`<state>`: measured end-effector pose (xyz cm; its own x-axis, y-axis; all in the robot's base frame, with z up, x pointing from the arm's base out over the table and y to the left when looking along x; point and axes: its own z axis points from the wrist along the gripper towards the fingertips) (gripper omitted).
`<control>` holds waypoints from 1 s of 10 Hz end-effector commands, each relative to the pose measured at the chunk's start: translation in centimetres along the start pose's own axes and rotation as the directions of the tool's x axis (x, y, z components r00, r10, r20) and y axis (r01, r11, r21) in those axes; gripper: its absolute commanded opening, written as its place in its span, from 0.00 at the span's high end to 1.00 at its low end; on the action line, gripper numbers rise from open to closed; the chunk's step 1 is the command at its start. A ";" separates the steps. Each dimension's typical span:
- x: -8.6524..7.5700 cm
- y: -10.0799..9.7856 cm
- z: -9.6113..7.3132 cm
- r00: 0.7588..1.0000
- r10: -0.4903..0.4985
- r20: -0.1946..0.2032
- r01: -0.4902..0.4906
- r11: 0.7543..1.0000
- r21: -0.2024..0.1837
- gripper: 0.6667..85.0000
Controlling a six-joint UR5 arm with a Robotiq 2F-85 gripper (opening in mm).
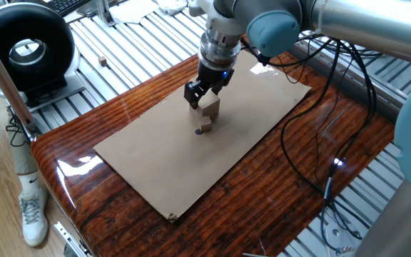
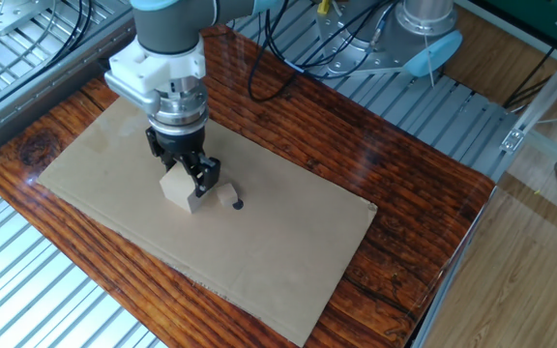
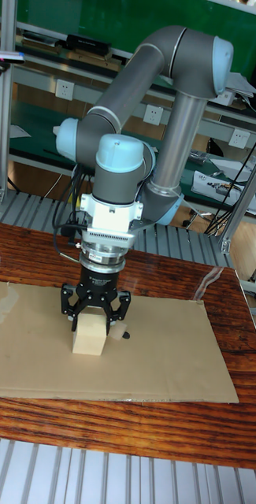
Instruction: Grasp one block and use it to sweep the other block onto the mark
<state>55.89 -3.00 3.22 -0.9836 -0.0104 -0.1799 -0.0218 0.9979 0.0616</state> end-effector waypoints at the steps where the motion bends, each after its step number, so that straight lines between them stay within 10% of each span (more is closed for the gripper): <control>1: 1.4 0.3 -0.3 1.000 0.019 -0.005 -0.019 1.000 -0.021 0.26; 3: 1.8 0.3 -0.3 0.999 0.025 -0.021 -0.025 0.999 -0.020 0.40; 10: 1.9 0.1 -0.3 1.000 0.009 -0.022 -0.009 1.000 0.000 0.38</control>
<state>54.27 -3.20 3.18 -0.9869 -0.0071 -0.1609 -0.0160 0.9984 0.0537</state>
